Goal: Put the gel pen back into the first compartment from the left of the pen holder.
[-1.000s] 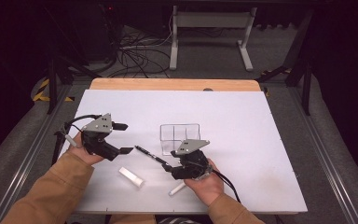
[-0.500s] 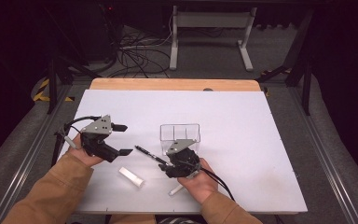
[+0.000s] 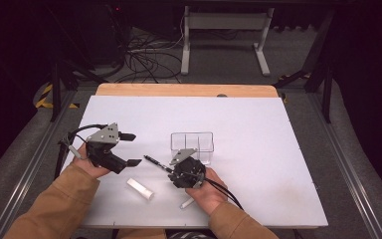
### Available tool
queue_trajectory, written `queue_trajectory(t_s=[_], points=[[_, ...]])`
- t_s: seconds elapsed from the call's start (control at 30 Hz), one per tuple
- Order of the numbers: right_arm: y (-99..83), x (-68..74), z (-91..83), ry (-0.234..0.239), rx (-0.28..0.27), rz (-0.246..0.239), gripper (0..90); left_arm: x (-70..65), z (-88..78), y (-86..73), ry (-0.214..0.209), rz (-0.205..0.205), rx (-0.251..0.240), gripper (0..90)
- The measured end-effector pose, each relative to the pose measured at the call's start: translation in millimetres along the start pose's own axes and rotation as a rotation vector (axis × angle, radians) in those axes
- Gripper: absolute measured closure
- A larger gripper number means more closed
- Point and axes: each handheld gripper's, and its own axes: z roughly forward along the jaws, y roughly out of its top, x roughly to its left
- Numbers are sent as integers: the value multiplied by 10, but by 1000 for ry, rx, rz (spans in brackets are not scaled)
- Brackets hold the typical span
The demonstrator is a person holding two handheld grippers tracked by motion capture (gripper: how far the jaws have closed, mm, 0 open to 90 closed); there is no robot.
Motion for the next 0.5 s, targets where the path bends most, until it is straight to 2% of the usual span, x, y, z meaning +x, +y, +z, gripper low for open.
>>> queue_trajectory(t_s=[0.1, 0.2, 0.37, 0.5], points=[[5, -15, 53, -5, 26, 7, 648, -3, 11, -8, -2, -2, 2, 168], [5, -24, 73, -10, 31, -1, 673, -1, 19, -21, -3, -5, 5, 168], [0, -47, 102, 12, 48, 20, 721, -4, 21, -21, -3, -1, 5, 168], [-5, -52, 101, 15, 48, 18, 764, -10, 17, -22, -5, -2, 2, 168]])
